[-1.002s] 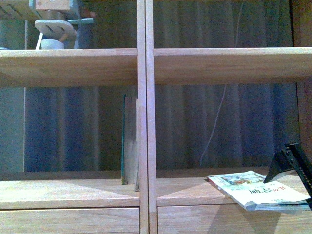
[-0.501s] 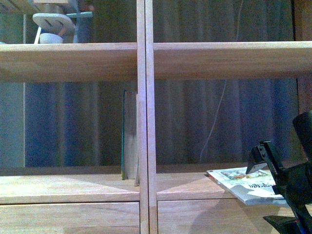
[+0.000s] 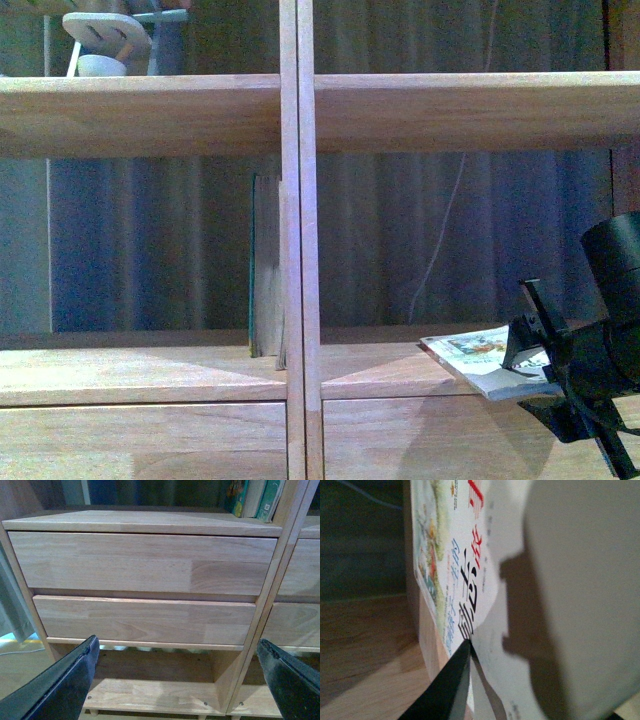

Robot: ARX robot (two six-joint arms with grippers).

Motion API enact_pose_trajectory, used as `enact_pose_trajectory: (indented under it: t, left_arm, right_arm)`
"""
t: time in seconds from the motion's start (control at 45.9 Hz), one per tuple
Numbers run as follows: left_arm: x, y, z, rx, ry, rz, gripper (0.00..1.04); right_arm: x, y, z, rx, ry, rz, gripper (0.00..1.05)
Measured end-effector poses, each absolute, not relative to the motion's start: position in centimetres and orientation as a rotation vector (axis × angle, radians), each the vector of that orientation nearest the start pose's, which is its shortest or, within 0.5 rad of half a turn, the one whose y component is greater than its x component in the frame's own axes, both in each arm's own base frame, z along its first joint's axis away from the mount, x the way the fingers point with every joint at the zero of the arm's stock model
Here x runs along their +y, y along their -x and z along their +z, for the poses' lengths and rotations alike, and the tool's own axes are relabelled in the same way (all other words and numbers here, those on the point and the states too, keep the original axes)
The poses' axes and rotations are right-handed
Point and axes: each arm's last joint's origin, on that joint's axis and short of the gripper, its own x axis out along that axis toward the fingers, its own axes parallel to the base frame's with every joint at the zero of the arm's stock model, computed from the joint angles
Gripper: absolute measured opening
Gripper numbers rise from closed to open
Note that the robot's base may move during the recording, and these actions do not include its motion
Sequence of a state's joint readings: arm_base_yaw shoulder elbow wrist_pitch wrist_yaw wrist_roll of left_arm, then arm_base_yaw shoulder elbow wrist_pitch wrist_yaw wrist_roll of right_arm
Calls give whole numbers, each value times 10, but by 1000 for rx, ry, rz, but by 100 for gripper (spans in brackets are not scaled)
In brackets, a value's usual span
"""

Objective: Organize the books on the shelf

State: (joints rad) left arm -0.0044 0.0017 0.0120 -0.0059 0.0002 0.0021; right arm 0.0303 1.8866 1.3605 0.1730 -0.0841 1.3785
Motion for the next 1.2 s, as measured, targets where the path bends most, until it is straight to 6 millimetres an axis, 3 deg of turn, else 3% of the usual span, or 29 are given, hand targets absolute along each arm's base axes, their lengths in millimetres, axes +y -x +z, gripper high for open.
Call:
enact_pose_trajectory:
  t: [0.24,0.545,0.872,1.198]
  left_arm:
    - [0,-97,167,-5,-2,-5,97]
    - [0,-97,167,-4,-2,-5,97]
    - [0,-97,167,-5,-2,-5,97]
    - [0,-97,167,-5,-2,-5,97]
  right_arm:
    - [15,-431,261,336,-1362,-91,8]
    - [0,-395,277,291,-1281,8,7]
    - [-19,-328,322,215,-1113,242,7]
    - [8,-244,352,132,-894,546,7]
